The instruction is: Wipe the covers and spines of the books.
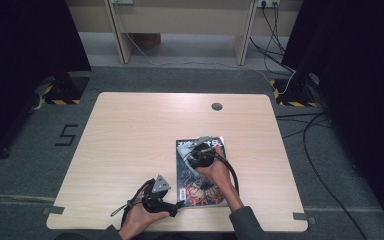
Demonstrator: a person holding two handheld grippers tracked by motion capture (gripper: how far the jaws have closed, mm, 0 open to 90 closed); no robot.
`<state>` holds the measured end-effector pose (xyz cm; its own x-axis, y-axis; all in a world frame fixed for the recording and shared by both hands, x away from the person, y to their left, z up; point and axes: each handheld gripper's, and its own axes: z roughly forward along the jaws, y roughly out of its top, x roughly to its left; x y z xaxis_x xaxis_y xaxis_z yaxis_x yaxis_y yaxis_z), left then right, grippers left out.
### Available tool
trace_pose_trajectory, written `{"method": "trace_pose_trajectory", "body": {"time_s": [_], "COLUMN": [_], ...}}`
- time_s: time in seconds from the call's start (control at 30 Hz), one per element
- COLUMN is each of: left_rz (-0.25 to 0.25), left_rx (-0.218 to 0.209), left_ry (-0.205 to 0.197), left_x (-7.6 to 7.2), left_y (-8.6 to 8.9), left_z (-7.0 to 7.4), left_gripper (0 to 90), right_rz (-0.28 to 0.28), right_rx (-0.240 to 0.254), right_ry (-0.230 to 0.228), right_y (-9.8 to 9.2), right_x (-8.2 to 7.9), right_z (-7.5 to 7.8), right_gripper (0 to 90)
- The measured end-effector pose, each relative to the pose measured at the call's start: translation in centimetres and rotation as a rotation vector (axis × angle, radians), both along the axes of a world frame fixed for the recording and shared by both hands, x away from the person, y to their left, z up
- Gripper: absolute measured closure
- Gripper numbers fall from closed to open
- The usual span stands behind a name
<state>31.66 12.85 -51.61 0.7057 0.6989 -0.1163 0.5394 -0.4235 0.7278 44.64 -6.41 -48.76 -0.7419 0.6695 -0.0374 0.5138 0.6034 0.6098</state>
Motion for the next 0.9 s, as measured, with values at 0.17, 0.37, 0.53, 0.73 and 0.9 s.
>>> {"method": "trace_pose_trajectory", "body": {"time_s": [0.17,0.37,0.53,0.73,0.9], "left_rz": [0.001,0.002,0.003,0.002,0.002], "left_rx": [-0.001,-0.002,-0.003,-0.003,-0.003], "left_ry": [-0.001,0.0,0.001,0.002,0.002], "left_x": [0.0,0.0,0.0,0.0,0.0], "left_y": [0.0,0.0,0.0,0.0,0.0], "left_z": [0.0,0.0,0.0,0.0,0.0], "left_gripper": [14.1,14.1,14.1,14.1,14.2], "right_rz": [-0.062,-0.139,-0.152,-0.096,-0.035], "right_rx": [0.016,0.074,0.025,0.011,0.007], "right_ry": [0.001,-0.025,-0.044,-0.032,-0.019], "right_y": [-2.7,-7.5,-7.4,-5.8,-4.3], "right_x": [-0.3,-2.1,-2.5,-3.5,-4.5], "right_z": [-0.1,-0.5,-0.3,-0.2,-0.1], "right_gripper": [66.3,66.2,66.4,66.7,66.6]}}
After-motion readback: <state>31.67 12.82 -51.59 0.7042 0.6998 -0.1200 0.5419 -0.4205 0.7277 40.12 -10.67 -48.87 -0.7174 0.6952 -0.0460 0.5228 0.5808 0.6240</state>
